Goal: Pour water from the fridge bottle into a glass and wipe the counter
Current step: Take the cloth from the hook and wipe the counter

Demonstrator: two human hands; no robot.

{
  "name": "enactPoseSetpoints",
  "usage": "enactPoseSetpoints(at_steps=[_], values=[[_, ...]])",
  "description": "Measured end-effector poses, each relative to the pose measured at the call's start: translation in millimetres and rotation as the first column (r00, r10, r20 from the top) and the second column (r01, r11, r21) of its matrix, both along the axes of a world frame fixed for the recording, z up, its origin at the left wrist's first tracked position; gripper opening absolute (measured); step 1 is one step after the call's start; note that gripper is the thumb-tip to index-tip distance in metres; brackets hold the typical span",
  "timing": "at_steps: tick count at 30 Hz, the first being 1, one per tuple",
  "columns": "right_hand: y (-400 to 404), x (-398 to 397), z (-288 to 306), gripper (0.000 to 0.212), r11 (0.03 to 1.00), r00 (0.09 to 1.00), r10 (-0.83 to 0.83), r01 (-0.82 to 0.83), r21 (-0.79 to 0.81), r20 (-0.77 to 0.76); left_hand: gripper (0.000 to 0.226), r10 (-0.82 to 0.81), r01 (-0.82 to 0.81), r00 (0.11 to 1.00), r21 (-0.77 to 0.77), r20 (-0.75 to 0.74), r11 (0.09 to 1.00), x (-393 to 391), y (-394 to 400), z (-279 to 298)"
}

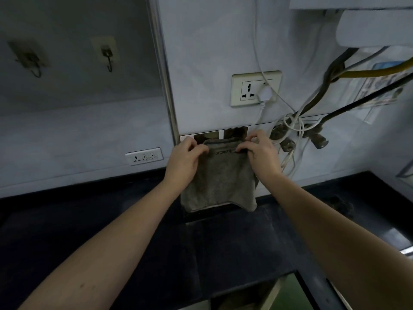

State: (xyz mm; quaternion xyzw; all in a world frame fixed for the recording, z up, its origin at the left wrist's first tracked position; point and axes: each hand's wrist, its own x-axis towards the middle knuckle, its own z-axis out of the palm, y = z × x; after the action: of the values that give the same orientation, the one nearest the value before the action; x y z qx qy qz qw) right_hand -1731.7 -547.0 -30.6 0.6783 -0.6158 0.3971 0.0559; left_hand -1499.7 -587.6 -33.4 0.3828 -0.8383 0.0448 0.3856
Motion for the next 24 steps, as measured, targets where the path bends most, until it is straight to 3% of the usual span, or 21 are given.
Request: enactPoseSetpoints(at_steps=[3, 7, 12, 17, 20, 22, 24], values=[[-10.0, -4.1, -6.5, 0.022, 1.0, 0.998, 0.013, -0.012, 0.025, -0.067, 0.019, 0.008, -0.007, 0.996, -0.007, 0.086, 1.0, 3.7, -6.8, -7.7], [-13.9, -6.9, -14.5, 0.028, 0.996, 0.996, -0.013, 0.021, 0.087, -0.087, 0.029, 0.019, -0.024, 0.996, 0.057, 0.087, 0.998, 6.4, -9.1, -20.0], [3.1, 0.1, -22.1, 0.03, 0.951, 0.988, -0.053, 0.006, 0.31, 0.144, 0.033, 0.008, -0.013, 1.0, 0.247, 0.02, 0.969, 9.6, 2.6, -36.1], [22.5, 11.7, -39.6, 0.044, 0.931, 0.941, -0.063, -0.065, 0.359, 0.334, 0.044, 0.004, 0.0, 1.0, 0.461, -0.007, 0.888, 10.4, 18.1, -48.4], [32.6, 18.4, -60.3, 0.055, 0.941, 0.974, -0.074, -0.003, 0.338, 0.216, 0.045, -0.031, 0.036, 0.999, 0.507, -0.019, 0.861, 9.0, 26.2, -54.3], [40.8, 22.3, -70.0, 0.058, 0.963, 0.994, -0.103, 0.088, 0.254, 0.047, 0.04, -0.028, 0.008, 0.999, 0.41, 0.042, 0.912, 8.6, 30.0, -56.9], [47.8, 25.0, -74.9, 0.061, 0.976, 0.997, -0.076, 0.076, 0.204, -0.004, 0.036, -0.018, -0.011, 0.995, 0.285, 0.099, 0.958, 6.3, 34.7, -55.8]])
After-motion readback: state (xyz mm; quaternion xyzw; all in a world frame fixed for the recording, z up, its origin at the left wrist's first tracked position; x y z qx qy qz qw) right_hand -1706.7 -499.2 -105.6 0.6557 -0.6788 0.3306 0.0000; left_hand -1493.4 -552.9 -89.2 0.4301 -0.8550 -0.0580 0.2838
